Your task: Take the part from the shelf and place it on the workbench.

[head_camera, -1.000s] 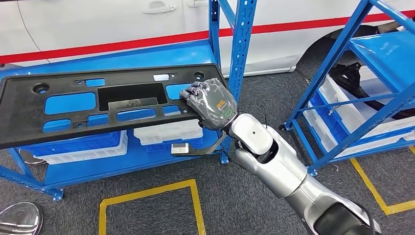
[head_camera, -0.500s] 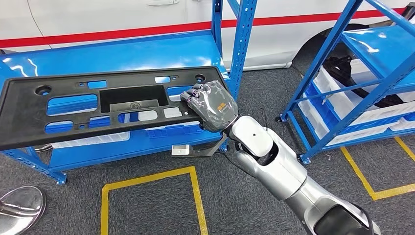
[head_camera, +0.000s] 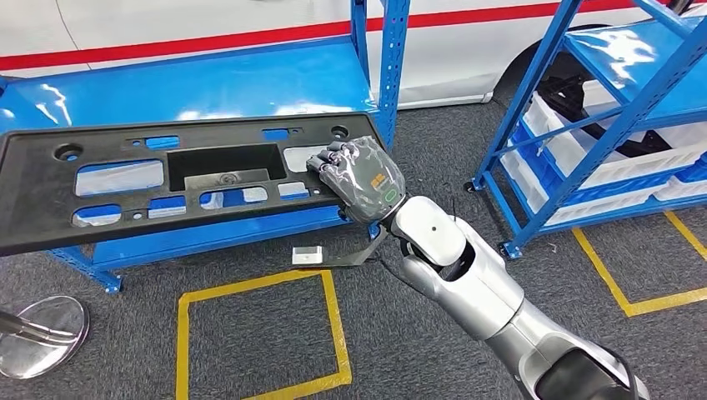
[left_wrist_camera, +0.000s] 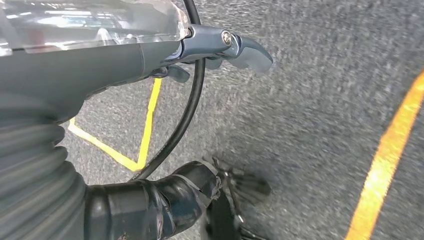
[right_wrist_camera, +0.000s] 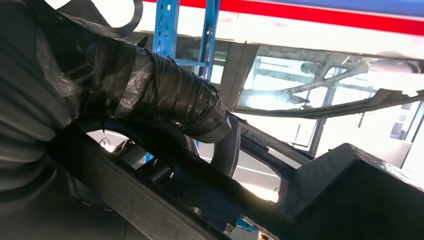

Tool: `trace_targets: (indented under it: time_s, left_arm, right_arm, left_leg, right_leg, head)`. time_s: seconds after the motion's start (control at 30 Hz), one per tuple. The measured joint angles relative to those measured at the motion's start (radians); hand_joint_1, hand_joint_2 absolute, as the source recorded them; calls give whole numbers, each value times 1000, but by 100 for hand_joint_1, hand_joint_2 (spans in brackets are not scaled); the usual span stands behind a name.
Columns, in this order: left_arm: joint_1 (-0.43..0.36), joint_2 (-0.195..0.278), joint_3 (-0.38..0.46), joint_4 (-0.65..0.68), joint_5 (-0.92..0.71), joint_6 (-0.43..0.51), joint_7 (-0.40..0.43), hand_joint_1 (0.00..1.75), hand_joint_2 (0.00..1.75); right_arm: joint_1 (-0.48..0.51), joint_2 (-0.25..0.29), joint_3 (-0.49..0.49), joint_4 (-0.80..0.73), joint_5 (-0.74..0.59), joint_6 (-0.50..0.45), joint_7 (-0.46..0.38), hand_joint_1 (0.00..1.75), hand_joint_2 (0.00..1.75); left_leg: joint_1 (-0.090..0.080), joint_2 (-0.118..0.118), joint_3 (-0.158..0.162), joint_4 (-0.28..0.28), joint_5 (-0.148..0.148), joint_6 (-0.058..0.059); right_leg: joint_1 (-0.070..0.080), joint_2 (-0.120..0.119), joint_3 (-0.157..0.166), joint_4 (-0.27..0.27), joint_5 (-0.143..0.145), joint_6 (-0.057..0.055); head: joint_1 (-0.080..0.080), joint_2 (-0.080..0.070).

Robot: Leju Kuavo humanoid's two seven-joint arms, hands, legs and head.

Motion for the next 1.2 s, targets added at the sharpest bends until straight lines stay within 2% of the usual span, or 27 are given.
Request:
trace_targets:
  time_s: [0.03, 0.07, 0.13, 0.17, 0.2, 0.23, 0.3, 0.33, 0.37, 0.4, 0.47, 0.53, 0.57, 0.6, 0.67, 0.7, 0.73, 0.8, 0.83, 0.87, 0.9, 0.93, 1.0, 1.07, 1.13, 1.17, 1.2]
  left_arm:
    - [-1, 0, 0, 0, 0, 0, 0, 0, 175]
    - [-2, 0, 0, -1, -1, 0, 0, 0, 175]
    - [-1, 1, 0, -1, -1, 0, 0, 0, 175]
    - [-1, 1, 0, -1, -1, 0, 0, 0, 175]
    - [-1, 1, 0, -2, -1, 0, 0, 0, 175]
    - [-2, 1, 0, -2, -1, 0, 0, 0, 175]
    - [-2, 1, 0, -2, -2, -1, 0, 0, 175]
    - [-2, 1, 0, -2, -2, -1, 0, 0, 175]
    - [-2, 1, 0, -2, -2, -2, 0, 0, 175]
    - [-2, 1, 0, -2, -2, -3, 0, 0, 175]
    - [-2, -1, 0, -2, -2, -4, 0, 0, 175]
    - [-3, -4, 0, -2, -2, -6, 0, 0, 175]
    - [-3, -6, 0, -2, -2, -7, 0, 0, 175]
    - [-4, -7, 0, -2, -2, -7, 0, 0, 175]
    - [-3, -6, 0, -2, -2, -7, 0, 0, 175]
    - [-3, -6, 0, -2, -2, -7, 0, 0, 175]
    - [-2, -6, 0, -2, -2, -7, 0, 0, 175]
    - [-3, -4, 0, -3, -2, -7, 0, 0, 175]
    - [-3, -2, 0, -3, -2, -7, 0, 0, 175]
    - [-3, -1, 0, -3, -2, -7, 0, 0, 175]
    - [-2, -1, 0, -3, -2, -7, 0, 0, 175]
    - [-3, 0, 0, -3, -2, -7, 0, 0, 175]
    - [-6, 0, 0, -3, -2, -7, 0, 0, 175]
    - [-7, 0, 0, -3, -2, -7, 0, 0, 175]
    - [-7, 1, 0, -3, -2, -8, 0, 0, 175]
    - [-8, 1, 0, -3, -2, -8, 0, 0, 175]
    - [-9, 1, 0, -3, -2, -8, 0, 0, 175]
  right_arm:
    - [0, 0, 0, 0, 0, 0, 0, 175, 175]
    - [0, 0, 0, -1, -1, 0, 0, 175, 175]
    - [2, 1, 0, -1, -3, 0, -1, 175, 175]
    - [2, 1, 0, -1, -4, 0, -1, 175, 175]
    - [3, 1, 0, -1, -5, 0, -1, 175, 175]
    - [4, 1, 0, 0, -6, 0, -1, 175, 175]
    - [7, 1, 0, 0, -9, 1, -2, 175, 175]
    - [9, 1, 0, 0, -10, 1, -2, 175, 175]
    - [10, 1, 0, 0, -11, 1, -2, 175, 175]
    - [11, 1, 0, 0, -12, 2, -3, 175, 175]
    - [11, 1, 0, 0, -13, 2, -7, 175, 175]
    - [9, 2, 0, 0, -14, 2, -12, 175, 175]
    - [8, 2, 0, -1, -15, 2, -14, 175, 175]
    - [7, 3, 0, -1, -16, 2, -14, 175, 175]
    - [6, 4, 0, -1, -16, 2, -14, 175, 175]
    - [5, 5, 0, -1, -16, 2, -14, 175, 175]
    - [5, 6, 0, -1, -16, 2, -14, 175, 175]
    - [4, 9, 0, -1, -17, 3, -14, 175, 175]
    - [5, 10, 0, 0, -17, 3, -14, 175, 175]
    - [5, 10, 0, 0, -17, 3, -14, 175, 175]
    - [6, 10, 0, 0, -17, 3, -14, 175, 175]
    - [6, 10, 0, 0, -17, 3, -14, 175, 175]
    - [6, 10, 0, 0, -17, 3, -14, 175, 175]
    - [6, 11, 0, 0, -17, 3, -14, 175, 175]
    - [7, 12, 0, 0, -17, 3, -14, 175, 175]
    - [6, 12, 0, 0, -17, 3, -14, 175, 175]
    - [6, 12, 0, 0, -17, 3, -14, 175, 175]
  left_leg:
    - [-2, -3, 36, -56, -14, 6]
    - [-6, -5, 54, -89, -26, 14]
    - [-8, -6, 47, -101, -14, 34]
    - [-7, -4, 41, -104, -4, 44]
    - [-6, -1, 32, -107, 9, 55]
    - [-6, 2, 21, -109, 21, 63]
    - [-12, 5, -9, -108, 44, 73]
    - [-15, 5, -24, -106, 55, 74]
    - [-18, 5, -40, -104, 64, 74]
    - [-20, 5, -55, -100, 73, 74]
    - [-25, 5, -79, -93, 87, 72]
    - [-26, 5, -94, -88, 101, 65]
    - [-23, 6, -98, -90, 110, 59]
    - [-21, 6, -100, -94, 119, 52]
    - [-18, 5, -107, -98, 121, 40]
    - [-18, 3, -115, -82, 99, 35]
    - [-17, 2, -128, -47, 61, 30]
    - [-11, 2, -162, 78, -28, 19]
    - [-8, 2, -173, 137, -52, 13]
    - [-4, 2, -172, 172, -56, 6]
    - [0, 2, -155, 173, -40, -1]
    - [6, 2, -120, 137, -13, -8]
    - [10, -1, -33, 9, 3, -21]
    - [6, -8, 9, -66, -10, -14]
    - [1, -11, 2, -68, -1, 8]
    - [1, -9, -4, -70, 7, 19]
    - [1, -7, -13, -71, 17, 32]
  right_leg:
    - [1, -1, -5, 1, 9, 7]
    - [1, -1, -7, -1, 19, 13]
    - [-1, -1, -8, -9, 35, 28]
    - [-2, 1, -14, -3, 24, 33]
    - [-3, 3, -25, 21, -8, 36]
    - [-5, 5, -41, 66, -55, 37]
    - [-6, 7, -76, 199, -152, 39]
    - [-6, 7, -84, 255, -173, 39]
    - [-5, 7, -78, 284, -170, 38]
    - [-3, 8, -54, 277, -150, 34]
    - [5, 9, 40, 167, -111, 16]
    - [14, 9, 129, 35, -117, 0]
    - [18, 9, 149, -2, -124, -5]
    - [22, 9, 153, -18, -120, -6]
    - [17, 5, 148, -37, -95, -14]
    - [13, 2, 143, -48, -82, -20]
    - [8, -1, 136, -56, -70, -23]
    - [8, -3, 111, -53, -51, -25]
    - [6, -3, 97, -49, -43, -22]
    - [4, -3, 81, -42, -35, -18]
    - [0, -4, 64, -34, -29, -13]
    - [-5, -4, 48, -24, -24, -7]
    - [-11, -3, 17, -2, -15, 6]
    - [-10, -2, -2, 11, -1, 21]
    - [-9, -1, -8, 7, 16, 37]
    - [-11, 0, -13, 9, 12, 43]
    - [-12, 1, -21, 24, -9, 48]
  head:
    - [0, 0]
    - [0, 0]
    - [1, 0]
    - [1, 0]
    - [1, 0]
    - [1, 0]
    - [1, 0]
    - [1, 0]
    - [1, 0]
    - [1, 0]
    - [1, 0]
    - [0, 0]
    - [1, 0]
    - [3, 0]
    - [5, 0]
    - [5, 0]
    - [5, 0]
    - [5, 0]
    - [5, 0]
    - [5, 0]
    - [5, 0]
    - [5, 0]
    - [5, 0]
    - [6, 0]
    - [8, 0]
    - [8, 0]
    - [9, 0]
